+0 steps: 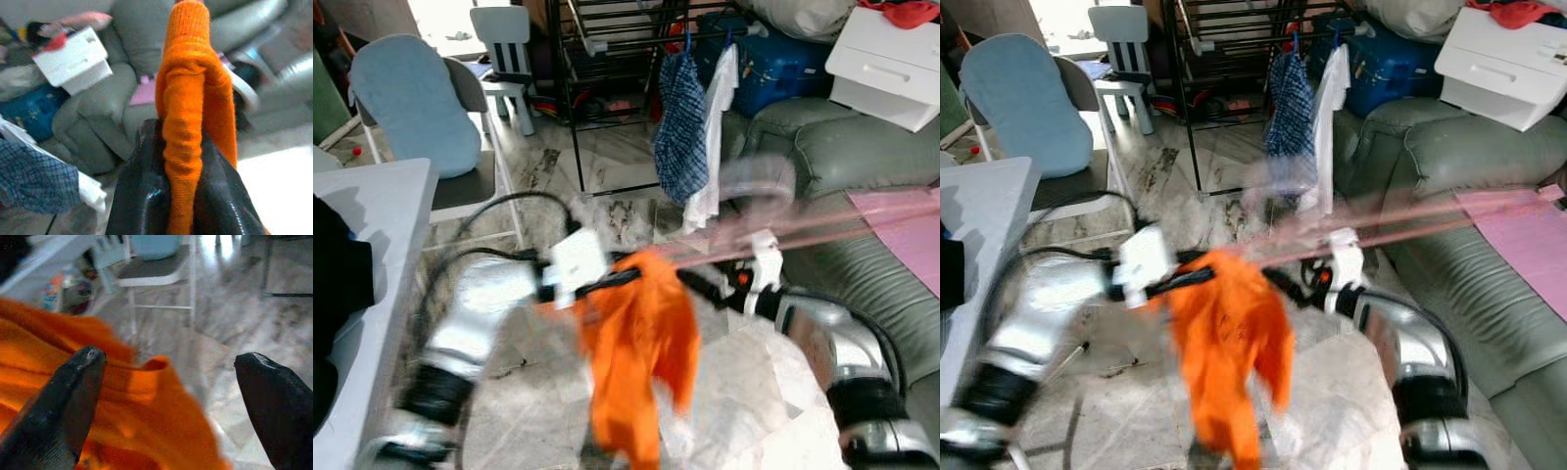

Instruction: Hang hanger

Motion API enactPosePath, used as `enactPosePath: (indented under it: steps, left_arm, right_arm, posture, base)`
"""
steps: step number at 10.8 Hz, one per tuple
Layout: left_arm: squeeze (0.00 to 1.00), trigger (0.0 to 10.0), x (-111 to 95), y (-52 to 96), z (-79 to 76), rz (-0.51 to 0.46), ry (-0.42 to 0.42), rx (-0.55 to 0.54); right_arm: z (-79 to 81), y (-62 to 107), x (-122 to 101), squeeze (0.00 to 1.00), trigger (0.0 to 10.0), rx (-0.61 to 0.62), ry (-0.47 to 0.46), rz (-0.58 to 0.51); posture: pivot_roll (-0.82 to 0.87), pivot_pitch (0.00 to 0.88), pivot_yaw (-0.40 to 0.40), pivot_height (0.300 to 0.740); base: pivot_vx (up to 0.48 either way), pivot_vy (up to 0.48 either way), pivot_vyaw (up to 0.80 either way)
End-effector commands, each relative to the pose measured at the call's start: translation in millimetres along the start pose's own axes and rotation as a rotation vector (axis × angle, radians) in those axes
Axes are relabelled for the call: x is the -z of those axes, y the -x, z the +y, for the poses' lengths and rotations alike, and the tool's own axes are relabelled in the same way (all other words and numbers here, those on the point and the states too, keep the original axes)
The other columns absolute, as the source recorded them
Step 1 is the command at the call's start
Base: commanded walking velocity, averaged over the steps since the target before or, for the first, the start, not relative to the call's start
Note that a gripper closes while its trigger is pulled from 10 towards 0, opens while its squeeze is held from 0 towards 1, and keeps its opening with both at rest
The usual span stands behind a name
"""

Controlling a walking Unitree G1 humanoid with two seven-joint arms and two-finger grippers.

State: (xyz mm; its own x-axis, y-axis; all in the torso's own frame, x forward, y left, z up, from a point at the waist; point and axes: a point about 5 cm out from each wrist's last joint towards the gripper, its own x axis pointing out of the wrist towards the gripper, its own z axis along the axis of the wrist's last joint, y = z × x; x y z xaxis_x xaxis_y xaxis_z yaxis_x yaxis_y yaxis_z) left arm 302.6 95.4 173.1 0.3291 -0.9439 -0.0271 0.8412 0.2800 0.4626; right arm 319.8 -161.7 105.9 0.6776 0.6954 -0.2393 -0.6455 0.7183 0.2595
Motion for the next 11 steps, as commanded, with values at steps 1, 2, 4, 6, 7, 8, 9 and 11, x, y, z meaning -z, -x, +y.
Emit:
enactPosePath:
  steps: [1, 2, 4, 6, 7, 8, 9, 11]
  left_arm:
    - [0.00, 0.0, -7, 0.1, 9.2, -0.032, -0.014, -0.041]
    - [0.00, 0.0, -10, -3.5, 7.6, -0.063, 0.017, -0.041]
    - [0.00, 0.0, -14, -8.8, 5.2, -0.095, 0.053, -0.041]
    - [0.00, 0.0, 2, -0.1, 16.7, -0.012, -0.030, -0.135]
    - [0.00, 0.0, 2, 6.3, 31.7, -0.002, -0.060, -0.251]
    - [0.00, 0.0, -5, 5.5, 40.8, -0.027, -0.066, -0.317]
    - [0.00, 0.5, -8, 3.3, 45.1, -0.043, -0.075, -0.348]
    - [0.00, 0.0, -11, -3.6, 41.2, -0.089, -0.039, -0.321]
  right_arm:
    - [6.7, -0.5, -6, 0.00, 10.0, -0.048, 0.026, -0.015]
    - [8.1, -0.5, -6, 0.00, 10.0, -0.054, 0.035, -0.017]
    - [12.6, -0.6, -7, 0.00, 10.0, -0.090, 0.030, -0.034]
    - [16.2, 3.3, -3, 0.00, 10.0, -0.103, 0.042, -0.023]
    - [17.2, 9.3, 5, 0.00, 10.0, -0.109, 0.032, 0.003]
    - [22.0, 10.9, 12, 0.00, 10.0, -0.128, 0.022, 0.022]
    - [26.8, 11.1, 19, 0.00, 10.0, -0.145, 0.018, 0.042]
    - [34.4, 7.3, 29, 0.00, 10.0, -0.156, 0.027, 0.073]
  posture:
    - [-0.11, 0.038, 0.020, 0.740]
    - [-0.11, 0.038, 0.018, 0.740]
    - [-0.10, 0.036, 0.016, 0.740]
    - [-0.11, 0.036, 0.018, 0.740]
    - [-0.11, 0.040, 0.022, 0.740]
    - [-0.11, 0.040, 0.021, 0.740]
    - [-0.11, 0.040, 0.021, 0.740]
    - [-0.10, 0.042, 0.022, 0.740]
  base:
    - [0.000, 0.000, 0.00]
    - [0.000, 0.000, 0.00]
    - [0.000, 0.000, 0.00]
    - [0.000, 0.000, 0.00]
    - [0.000, 0.000, 0.00]
    - [0.000, 0.000, 0.00]
    - [0.000, 0.000, 0.00]
    - [0.000, 0.000, 0.00]
